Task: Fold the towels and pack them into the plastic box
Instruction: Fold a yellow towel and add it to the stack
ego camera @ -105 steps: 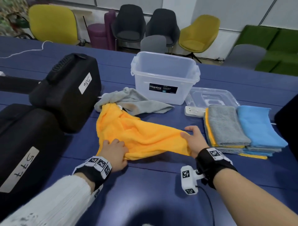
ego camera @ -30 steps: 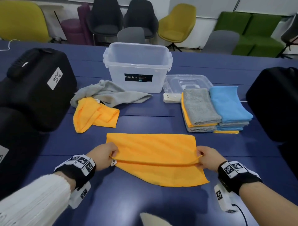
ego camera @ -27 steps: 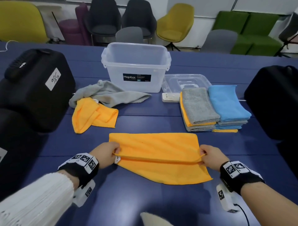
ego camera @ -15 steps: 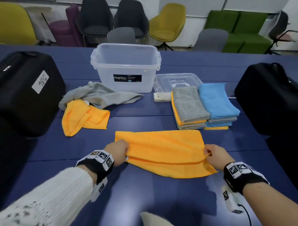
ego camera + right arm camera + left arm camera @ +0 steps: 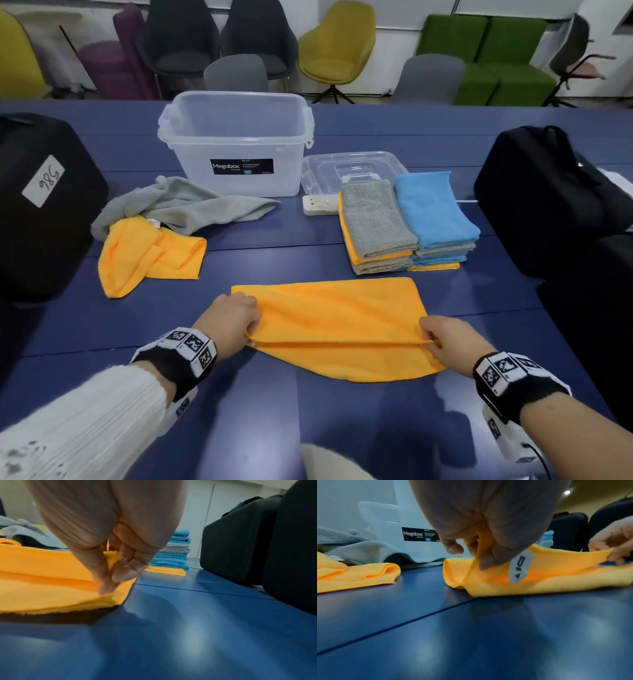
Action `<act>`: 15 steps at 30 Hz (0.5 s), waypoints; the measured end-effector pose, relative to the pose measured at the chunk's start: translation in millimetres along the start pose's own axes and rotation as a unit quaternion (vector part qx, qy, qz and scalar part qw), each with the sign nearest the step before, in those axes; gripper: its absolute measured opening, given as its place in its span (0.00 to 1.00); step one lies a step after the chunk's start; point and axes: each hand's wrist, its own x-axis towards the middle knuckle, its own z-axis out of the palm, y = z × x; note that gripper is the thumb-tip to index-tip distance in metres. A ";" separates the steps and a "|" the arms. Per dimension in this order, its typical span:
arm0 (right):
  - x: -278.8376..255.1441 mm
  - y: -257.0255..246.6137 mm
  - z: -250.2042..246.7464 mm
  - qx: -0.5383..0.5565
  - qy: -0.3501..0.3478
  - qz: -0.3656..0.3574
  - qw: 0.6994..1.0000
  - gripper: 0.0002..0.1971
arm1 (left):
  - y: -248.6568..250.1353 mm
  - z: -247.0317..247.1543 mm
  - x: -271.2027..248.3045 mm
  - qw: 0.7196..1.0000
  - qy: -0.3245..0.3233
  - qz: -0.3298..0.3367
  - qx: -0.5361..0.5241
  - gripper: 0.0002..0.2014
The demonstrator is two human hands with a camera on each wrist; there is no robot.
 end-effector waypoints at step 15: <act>0.2 -2.7 17.7 -0.034 -0.085 -0.071 0.993 0.11 | 19.0 6.5 8.9 0.985 -0.110 -0.119 -0.051 0.03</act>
